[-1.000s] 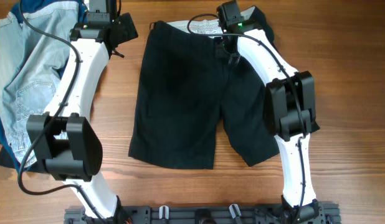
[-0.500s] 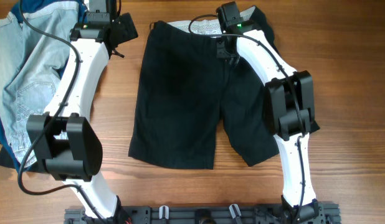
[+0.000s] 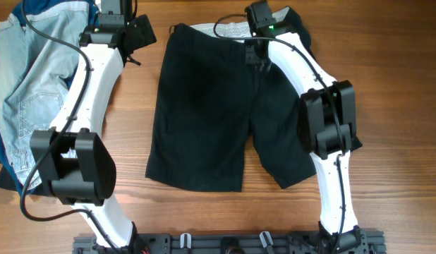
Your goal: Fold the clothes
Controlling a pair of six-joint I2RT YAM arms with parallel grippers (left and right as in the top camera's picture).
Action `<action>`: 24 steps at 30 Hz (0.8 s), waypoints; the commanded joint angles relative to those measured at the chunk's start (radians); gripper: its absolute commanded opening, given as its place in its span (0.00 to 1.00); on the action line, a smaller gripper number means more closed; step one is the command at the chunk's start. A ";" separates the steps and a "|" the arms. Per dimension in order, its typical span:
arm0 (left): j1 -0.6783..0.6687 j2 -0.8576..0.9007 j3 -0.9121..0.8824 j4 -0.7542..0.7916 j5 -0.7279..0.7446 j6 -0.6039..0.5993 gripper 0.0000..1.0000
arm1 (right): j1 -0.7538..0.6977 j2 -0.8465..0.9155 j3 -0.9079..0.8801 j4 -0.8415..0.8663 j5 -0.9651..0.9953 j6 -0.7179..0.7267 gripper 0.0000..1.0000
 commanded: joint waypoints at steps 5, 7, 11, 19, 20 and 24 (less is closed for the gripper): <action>0.002 -0.007 0.011 0.000 0.009 -0.017 1.00 | 0.001 -0.085 0.039 0.009 -0.010 -0.024 0.04; 0.002 -0.007 0.011 0.000 0.009 -0.017 1.00 | 0.001 -0.080 0.031 -0.011 -0.049 -0.033 0.32; 0.002 -0.007 0.011 0.000 0.009 -0.017 1.00 | 0.001 -0.068 -0.001 -0.043 -0.099 -0.032 0.61; 0.002 -0.007 0.011 0.000 0.009 -0.017 1.00 | -0.001 -0.064 -0.076 -0.004 -0.101 -0.018 0.44; 0.002 -0.007 0.011 0.000 0.009 -0.016 1.00 | -0.001 -0.064 -0.076 -0.001 -0.099 -0.019 0.44; 0.002 -0.007 0.011 0.000 0.009 -0.017 1.00 | -0.001 -0.061 -0.097 0.017 -0.089 -0.019 0.44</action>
